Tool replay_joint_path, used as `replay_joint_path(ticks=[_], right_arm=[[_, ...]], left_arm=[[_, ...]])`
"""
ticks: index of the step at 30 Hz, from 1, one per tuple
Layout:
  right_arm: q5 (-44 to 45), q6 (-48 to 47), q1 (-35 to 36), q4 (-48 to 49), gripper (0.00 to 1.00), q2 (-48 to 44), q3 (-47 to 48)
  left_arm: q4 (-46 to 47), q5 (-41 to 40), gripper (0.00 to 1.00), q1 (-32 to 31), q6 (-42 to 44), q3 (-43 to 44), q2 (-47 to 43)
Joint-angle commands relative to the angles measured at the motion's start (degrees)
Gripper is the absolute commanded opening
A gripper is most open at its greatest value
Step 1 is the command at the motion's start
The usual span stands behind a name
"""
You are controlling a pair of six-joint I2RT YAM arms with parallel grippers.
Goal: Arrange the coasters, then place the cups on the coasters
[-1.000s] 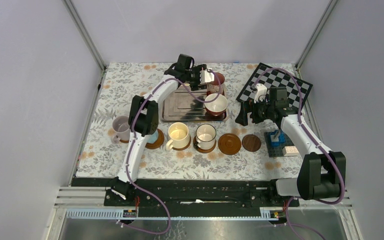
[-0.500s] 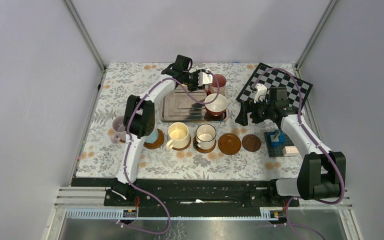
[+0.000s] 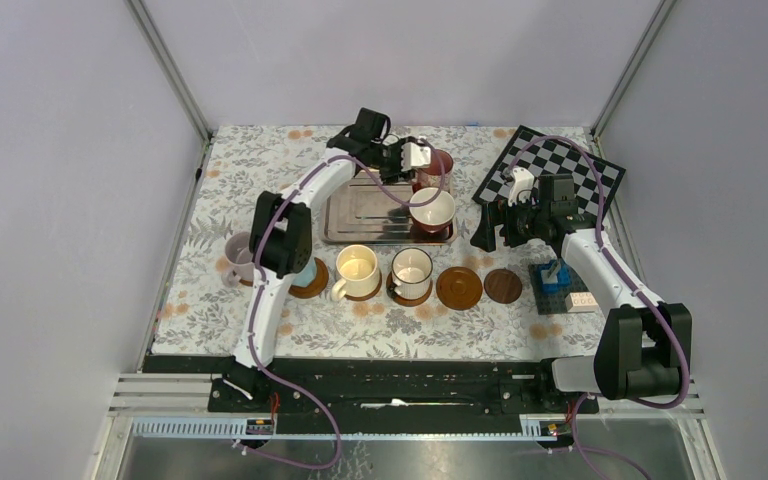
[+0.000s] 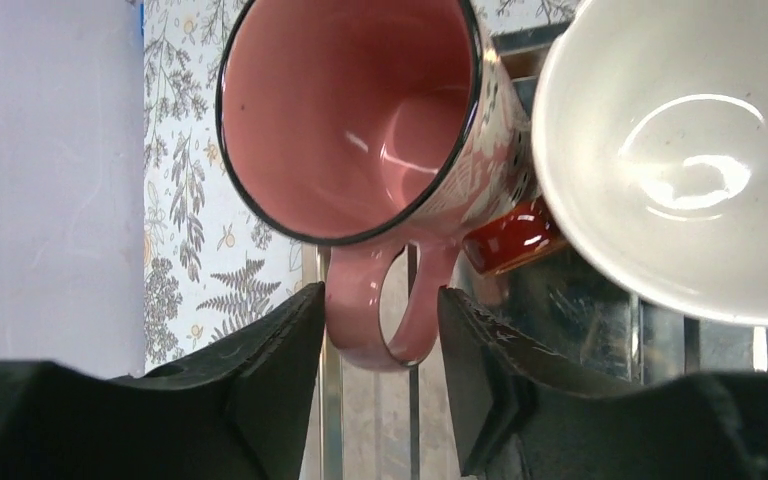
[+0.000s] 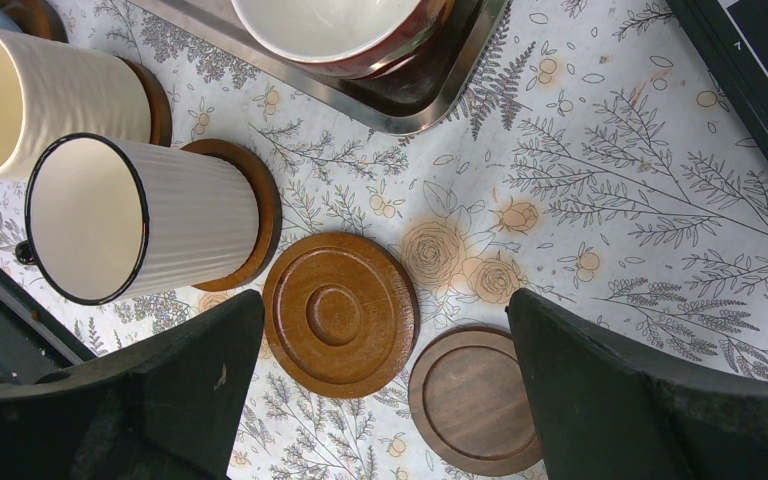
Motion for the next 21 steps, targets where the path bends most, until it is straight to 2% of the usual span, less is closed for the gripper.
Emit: replay_joint_path(ticks=[1,7,13,21], right_arm=[[-0.64,-0.78,-0.18,1.36,0.99,0.29,0.29],[-0.26,-0.88,-0.17,1.35,0.98,0.19,0.12],[-0.93,-0.78,-0.21,1.54,0.98,0.23,0.19],[-1.90,-0.72,-0.18,1.71,0.98,-0.22,0.11]], left_arm=[[2.18,0.91,0.51,-1.43,-1.27,2.91,0.88],[2.93,-0.85,0.34,-1.52,-2.03,3.64,1.81],[3.19,-1.71,0.14,0.07,-4.11,0.83,-1.55],[4.75,-4.50,0.00,3.57,-8.08,-8.05,-9.87]])
